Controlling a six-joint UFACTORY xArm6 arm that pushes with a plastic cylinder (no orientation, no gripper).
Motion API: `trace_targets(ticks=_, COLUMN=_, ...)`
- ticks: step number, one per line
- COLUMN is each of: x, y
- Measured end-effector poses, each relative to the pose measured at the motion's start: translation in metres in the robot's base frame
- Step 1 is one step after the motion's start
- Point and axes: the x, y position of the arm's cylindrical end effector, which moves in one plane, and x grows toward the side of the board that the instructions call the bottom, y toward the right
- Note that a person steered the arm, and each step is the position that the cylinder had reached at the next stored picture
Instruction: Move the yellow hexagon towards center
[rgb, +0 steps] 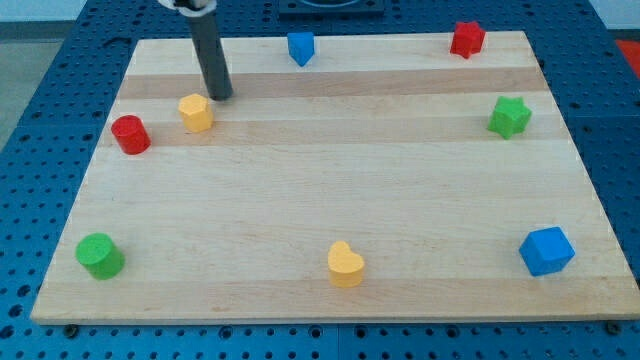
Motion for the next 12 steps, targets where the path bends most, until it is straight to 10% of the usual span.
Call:
trace_targets(ticks=3, x=0.034, y=-0.088)
trace_targets(ticks=6, x=0.07, y=0.063)
trace_targets(ticks=9, x=0.045, y=-0.022)
trace_targets(ticks=12, x=0.03, y=0.11)
